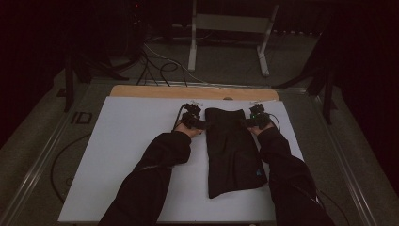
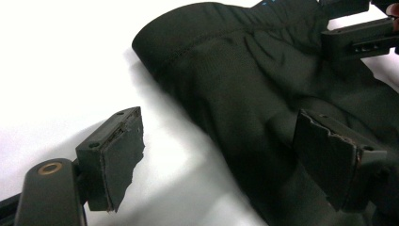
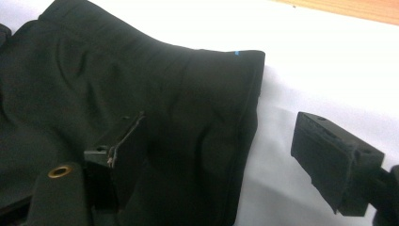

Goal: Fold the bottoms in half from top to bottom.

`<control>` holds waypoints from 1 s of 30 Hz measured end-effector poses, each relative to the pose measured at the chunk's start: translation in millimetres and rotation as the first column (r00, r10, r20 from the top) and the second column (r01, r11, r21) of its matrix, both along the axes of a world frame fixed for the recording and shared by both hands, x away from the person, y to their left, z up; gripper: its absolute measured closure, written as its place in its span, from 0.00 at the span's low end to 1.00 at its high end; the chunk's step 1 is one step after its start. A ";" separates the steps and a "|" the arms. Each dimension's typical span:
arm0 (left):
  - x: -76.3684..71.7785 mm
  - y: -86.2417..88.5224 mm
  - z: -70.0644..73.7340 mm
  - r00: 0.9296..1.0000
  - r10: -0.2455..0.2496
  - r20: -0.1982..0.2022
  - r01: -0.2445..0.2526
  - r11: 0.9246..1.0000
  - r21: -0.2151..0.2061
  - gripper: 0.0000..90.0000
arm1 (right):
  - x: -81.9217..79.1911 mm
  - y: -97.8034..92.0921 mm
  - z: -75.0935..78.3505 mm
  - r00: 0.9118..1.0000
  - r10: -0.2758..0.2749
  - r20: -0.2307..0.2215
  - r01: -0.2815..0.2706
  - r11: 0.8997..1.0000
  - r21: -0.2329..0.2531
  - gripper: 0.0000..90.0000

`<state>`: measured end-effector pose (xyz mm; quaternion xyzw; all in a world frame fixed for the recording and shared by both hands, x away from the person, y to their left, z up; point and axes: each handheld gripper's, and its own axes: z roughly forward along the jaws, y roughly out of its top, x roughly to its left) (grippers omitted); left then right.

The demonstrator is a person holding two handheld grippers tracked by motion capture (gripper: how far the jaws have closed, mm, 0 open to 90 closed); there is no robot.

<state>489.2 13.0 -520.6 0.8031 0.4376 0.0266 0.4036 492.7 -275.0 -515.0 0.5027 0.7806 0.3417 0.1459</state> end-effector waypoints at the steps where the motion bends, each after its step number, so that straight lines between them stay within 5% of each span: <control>1: 0.2 0.0 -0.4 1.000 0.000 0.004 0.000 1.000 -0.003 0.24 | 0.3 -0.1 -0.2 1.000 -0.003 -0.003 0.003 1.000 -0.003 0.21; 14: 4.3 -4.8 -3.3 0.999 0.010 -0.033 -0.011 0.999 -0.031 0.41 | 1.9 -0.2 -5.5 1.000 0.009 -0.014 -0.010 0.999 -0.046 0.35; 30: 1.0 -7.7 -4.4 0.999 -0.025 -0.041 0.025 1.000 -0.012 0.77 | 1.8 6.5 -2.1 0.998 0.058 -0.036 -0.060 0.997 -0.044 0.67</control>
